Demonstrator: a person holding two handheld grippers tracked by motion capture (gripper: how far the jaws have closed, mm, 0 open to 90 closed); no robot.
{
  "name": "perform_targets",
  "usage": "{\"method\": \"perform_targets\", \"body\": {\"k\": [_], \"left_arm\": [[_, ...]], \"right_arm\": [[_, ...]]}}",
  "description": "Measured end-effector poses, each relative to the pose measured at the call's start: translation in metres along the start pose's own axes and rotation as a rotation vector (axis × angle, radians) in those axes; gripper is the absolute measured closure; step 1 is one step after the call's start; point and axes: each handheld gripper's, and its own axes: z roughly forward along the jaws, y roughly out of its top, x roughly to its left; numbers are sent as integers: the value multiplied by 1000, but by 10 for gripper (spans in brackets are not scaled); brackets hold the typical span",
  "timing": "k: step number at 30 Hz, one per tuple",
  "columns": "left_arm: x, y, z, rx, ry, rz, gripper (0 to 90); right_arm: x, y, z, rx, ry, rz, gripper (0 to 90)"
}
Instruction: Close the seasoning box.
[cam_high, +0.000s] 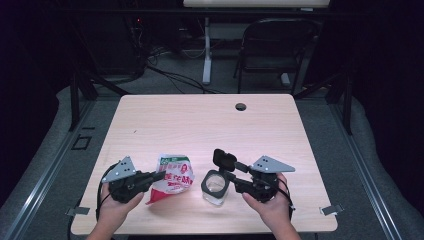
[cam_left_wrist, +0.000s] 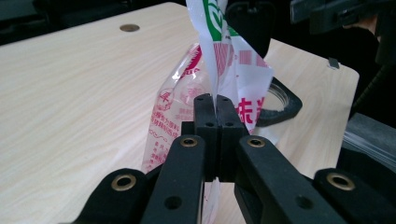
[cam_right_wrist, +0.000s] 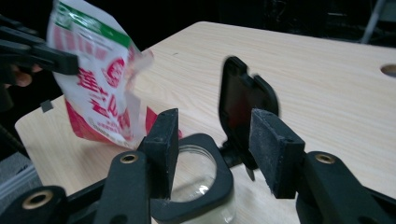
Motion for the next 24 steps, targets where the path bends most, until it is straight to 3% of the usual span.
{"method": "perform_targets", "body": {"k": [4,9,19,24], "left_arm": [[2,-9,4,6,-31,-30,900],[-5,-11,11,34,-25,1,900],[-5,-14,14,37,-37,-11,900],[-5,-14,14,36,-44,-13,900]], "right_arm": [[7,6,6,10,21,-24,518],[16,13,13,4,62,-31,514],[35,20,41,57,161,-62,510],[39,20,55,101,179,-71,509]]}}
